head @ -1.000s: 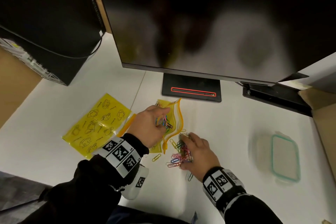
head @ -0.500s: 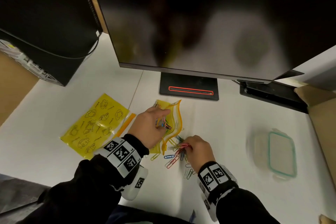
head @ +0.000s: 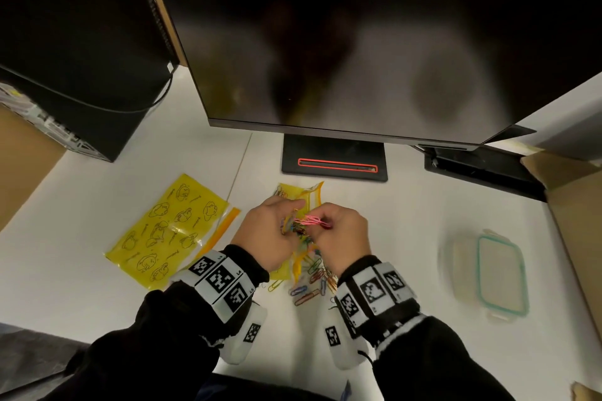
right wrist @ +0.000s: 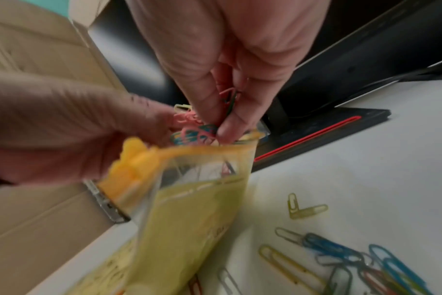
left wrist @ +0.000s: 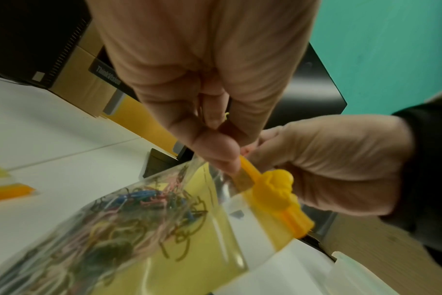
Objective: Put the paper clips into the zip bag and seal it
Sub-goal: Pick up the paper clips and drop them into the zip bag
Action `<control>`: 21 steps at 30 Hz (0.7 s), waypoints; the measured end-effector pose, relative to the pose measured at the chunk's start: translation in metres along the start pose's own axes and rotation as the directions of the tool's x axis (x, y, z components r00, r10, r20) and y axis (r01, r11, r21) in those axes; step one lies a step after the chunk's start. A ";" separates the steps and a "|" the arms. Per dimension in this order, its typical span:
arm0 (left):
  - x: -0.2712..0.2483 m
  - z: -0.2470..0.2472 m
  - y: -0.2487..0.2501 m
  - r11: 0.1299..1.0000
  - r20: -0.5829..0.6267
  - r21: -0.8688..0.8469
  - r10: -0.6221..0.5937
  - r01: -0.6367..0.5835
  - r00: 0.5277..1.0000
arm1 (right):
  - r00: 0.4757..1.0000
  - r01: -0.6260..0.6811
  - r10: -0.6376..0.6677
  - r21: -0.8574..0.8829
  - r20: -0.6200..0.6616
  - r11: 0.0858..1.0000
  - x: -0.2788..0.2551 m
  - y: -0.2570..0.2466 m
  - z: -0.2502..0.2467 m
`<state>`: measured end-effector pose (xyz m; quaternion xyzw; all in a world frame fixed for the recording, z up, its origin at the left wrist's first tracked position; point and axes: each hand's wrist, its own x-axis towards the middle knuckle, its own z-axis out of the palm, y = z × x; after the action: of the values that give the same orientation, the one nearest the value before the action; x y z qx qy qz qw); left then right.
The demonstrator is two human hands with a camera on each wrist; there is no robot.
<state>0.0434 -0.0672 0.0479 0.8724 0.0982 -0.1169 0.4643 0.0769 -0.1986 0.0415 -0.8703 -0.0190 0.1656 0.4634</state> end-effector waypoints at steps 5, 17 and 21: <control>-0.001 -0.003 0.000 0.999 -0.039 -0.046 0.002 -0.004 0.999 | 0.996 0.028 -0.023 -0.048 0.087 0.998 0.002 -0.006 0.004; 0.006 -0.023 -0.005 0.998 -0.099 -0.051 -0.031 0.026 0.995 | 0.971 -0.128 0.209 -0.487 0.116 0.864 -0.039 0.092 -0.033; 0.006 -0.026 -0.006 0.998 -0.112 -0.057 -0.032 0.026 0.993 | 0.952 -0.116 0.251 -0.550 0.176 0.827 -0.059 0.110 -0.026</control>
<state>0.0502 -0.0418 0.0558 0.8628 0.1401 -0.0714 0.4805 0.0157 -0.2931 -0.0186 -0.9355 -0.0358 0.3023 0.1793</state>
